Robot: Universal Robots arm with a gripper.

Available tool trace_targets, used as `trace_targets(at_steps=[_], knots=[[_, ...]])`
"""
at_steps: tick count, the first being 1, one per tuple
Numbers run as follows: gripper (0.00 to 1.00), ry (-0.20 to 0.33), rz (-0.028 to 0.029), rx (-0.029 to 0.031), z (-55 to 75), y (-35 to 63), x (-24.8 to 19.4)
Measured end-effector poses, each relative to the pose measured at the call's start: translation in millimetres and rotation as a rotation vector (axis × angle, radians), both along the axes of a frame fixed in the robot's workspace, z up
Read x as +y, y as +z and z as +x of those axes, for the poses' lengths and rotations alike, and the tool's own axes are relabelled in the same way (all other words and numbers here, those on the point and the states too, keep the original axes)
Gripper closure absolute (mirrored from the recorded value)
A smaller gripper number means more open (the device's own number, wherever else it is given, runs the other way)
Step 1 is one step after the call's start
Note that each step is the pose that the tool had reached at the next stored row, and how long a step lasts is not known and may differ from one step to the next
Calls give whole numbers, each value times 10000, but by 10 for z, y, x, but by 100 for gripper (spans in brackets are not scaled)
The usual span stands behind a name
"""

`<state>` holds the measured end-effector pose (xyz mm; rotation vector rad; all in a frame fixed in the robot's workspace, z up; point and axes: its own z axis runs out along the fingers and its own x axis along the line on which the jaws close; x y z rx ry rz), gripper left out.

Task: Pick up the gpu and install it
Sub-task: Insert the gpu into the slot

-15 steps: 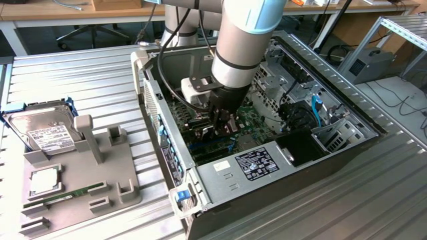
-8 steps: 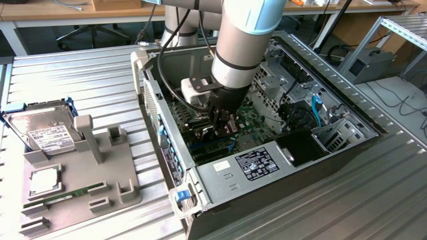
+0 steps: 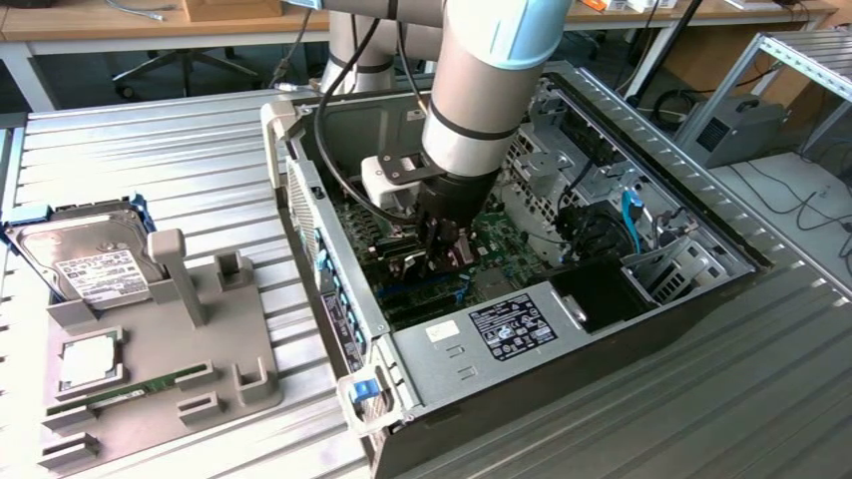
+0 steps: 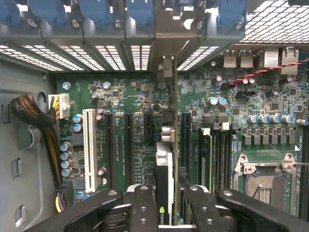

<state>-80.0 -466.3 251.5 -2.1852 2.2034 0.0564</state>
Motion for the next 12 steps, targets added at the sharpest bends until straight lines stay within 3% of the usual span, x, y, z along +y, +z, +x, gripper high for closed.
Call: trace_targets(at_steps=[12], knots=[[73, 0, -2, 1, 0, -25, 0]])
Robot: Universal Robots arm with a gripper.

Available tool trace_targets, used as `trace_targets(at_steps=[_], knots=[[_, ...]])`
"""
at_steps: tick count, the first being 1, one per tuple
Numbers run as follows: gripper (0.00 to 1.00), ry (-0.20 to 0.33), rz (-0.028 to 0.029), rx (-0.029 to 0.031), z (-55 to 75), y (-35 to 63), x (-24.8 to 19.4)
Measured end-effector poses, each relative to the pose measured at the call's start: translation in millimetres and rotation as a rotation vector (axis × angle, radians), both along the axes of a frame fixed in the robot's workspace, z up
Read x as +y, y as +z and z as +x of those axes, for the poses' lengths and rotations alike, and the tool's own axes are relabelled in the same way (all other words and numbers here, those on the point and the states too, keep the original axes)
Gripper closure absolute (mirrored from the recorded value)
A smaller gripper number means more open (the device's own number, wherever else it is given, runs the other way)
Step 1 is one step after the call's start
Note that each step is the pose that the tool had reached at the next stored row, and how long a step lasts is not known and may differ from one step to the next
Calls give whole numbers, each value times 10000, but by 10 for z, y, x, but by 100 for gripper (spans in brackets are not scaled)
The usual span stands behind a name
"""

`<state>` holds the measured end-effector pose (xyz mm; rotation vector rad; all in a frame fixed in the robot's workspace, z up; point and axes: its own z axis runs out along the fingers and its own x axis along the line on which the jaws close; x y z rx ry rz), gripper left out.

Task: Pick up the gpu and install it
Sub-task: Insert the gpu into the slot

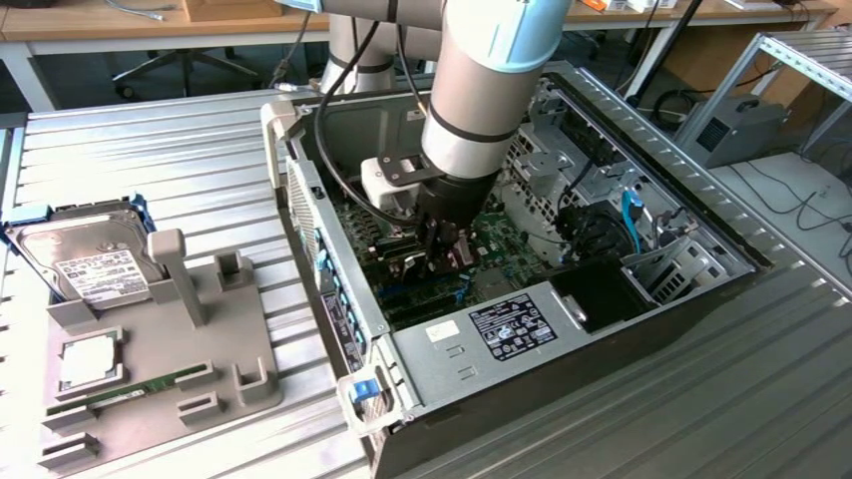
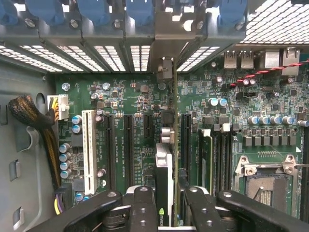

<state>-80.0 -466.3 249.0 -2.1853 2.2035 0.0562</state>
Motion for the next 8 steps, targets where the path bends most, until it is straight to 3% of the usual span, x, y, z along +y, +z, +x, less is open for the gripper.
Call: trace_targets(at_steps=[8], knots=[[73, 0, 0, 0, 0, -5, 0]])
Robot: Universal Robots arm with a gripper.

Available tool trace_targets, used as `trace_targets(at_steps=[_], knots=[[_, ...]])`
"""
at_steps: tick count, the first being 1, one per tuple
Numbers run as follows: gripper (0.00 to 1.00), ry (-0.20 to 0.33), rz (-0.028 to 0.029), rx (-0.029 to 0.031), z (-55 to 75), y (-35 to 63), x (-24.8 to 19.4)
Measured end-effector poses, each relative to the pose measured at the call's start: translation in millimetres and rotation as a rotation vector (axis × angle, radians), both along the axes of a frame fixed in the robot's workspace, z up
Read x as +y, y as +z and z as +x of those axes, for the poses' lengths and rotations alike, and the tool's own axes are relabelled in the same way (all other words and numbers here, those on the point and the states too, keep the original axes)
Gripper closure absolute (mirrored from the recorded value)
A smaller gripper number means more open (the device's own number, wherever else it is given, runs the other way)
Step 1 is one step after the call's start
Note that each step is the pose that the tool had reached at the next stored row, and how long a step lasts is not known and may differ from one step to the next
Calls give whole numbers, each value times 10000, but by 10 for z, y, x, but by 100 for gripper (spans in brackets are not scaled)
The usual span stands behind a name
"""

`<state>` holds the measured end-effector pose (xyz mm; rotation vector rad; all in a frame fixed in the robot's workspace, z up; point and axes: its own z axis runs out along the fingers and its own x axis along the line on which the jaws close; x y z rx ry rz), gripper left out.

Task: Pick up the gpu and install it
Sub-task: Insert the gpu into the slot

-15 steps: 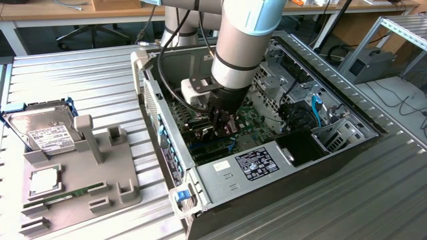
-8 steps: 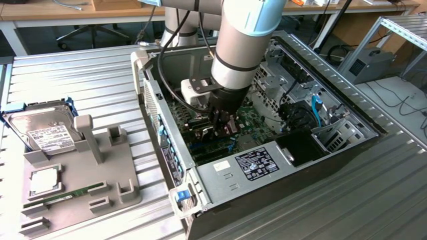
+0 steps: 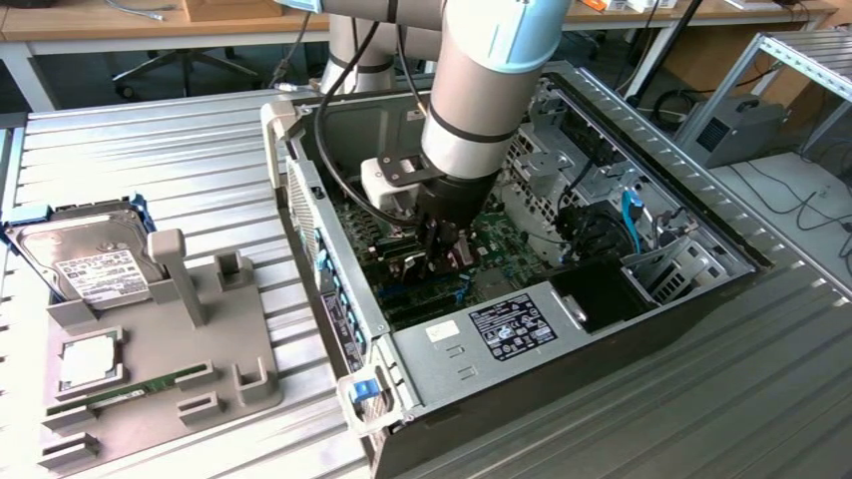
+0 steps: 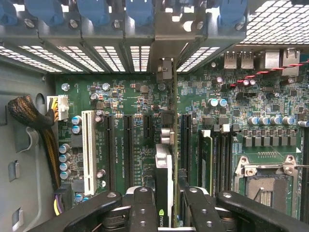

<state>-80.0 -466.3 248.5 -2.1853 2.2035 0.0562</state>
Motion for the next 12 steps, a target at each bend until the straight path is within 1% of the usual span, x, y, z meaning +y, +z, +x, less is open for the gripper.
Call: trace_targets(at_steps=[12], knots=[[73, 0, 1, 0, 0, -1, 0]])
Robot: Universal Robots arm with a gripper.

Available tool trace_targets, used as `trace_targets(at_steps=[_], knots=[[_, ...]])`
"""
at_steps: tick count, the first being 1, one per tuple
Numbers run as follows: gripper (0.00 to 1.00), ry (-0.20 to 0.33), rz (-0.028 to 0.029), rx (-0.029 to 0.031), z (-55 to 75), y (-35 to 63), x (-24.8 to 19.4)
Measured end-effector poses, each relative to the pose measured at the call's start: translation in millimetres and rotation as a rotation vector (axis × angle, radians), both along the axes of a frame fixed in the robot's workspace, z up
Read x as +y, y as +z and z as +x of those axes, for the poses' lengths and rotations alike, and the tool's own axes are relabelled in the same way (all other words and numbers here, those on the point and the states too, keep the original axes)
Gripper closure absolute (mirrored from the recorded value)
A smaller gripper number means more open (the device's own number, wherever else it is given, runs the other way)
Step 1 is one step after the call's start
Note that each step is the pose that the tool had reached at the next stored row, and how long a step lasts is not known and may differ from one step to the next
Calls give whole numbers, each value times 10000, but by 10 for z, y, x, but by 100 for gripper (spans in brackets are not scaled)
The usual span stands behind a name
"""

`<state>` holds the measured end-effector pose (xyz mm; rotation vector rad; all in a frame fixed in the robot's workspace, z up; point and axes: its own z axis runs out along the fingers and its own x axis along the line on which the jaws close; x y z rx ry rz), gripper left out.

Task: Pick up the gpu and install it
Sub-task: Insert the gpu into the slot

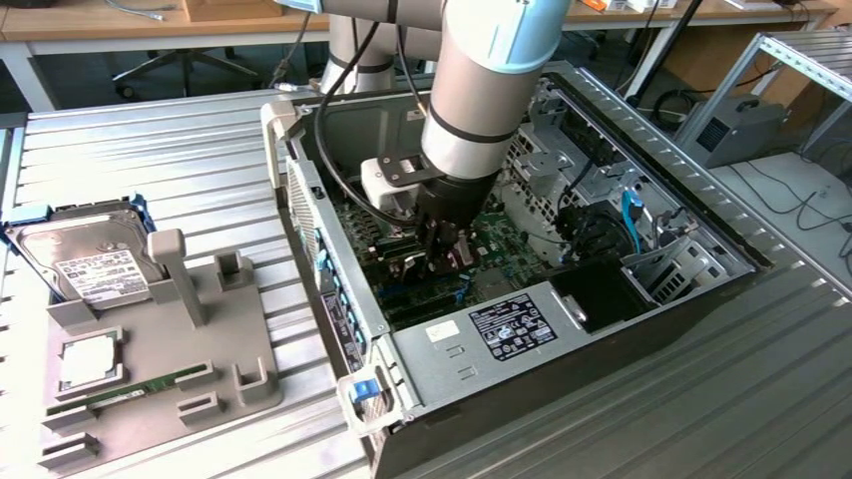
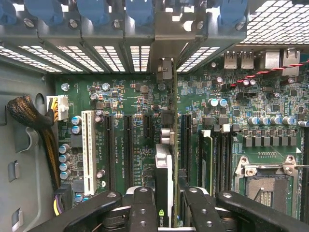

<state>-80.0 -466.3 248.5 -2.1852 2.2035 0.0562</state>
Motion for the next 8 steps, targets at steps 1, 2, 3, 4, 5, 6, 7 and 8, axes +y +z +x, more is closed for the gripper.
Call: trace_targets(at_steps=[1, 2, 3, 4, 5, 6, 7, 8], knots=[[73, 1, 0, 0, 0, 0, 0], [73, 0, 0, 0, 0, 0, 0], [73, 0, 1, 0, 0, 0, 0], [73, 0, 0, 0, 0, 0, 0], [73, 0, 5, -2, 0, -1, 1], [73, 0, 7, -3, 1, -3, 1], [72, 0, 5, -2, 0, -2, 1], [66, 0, 3, -2, 0, -2, 0]])
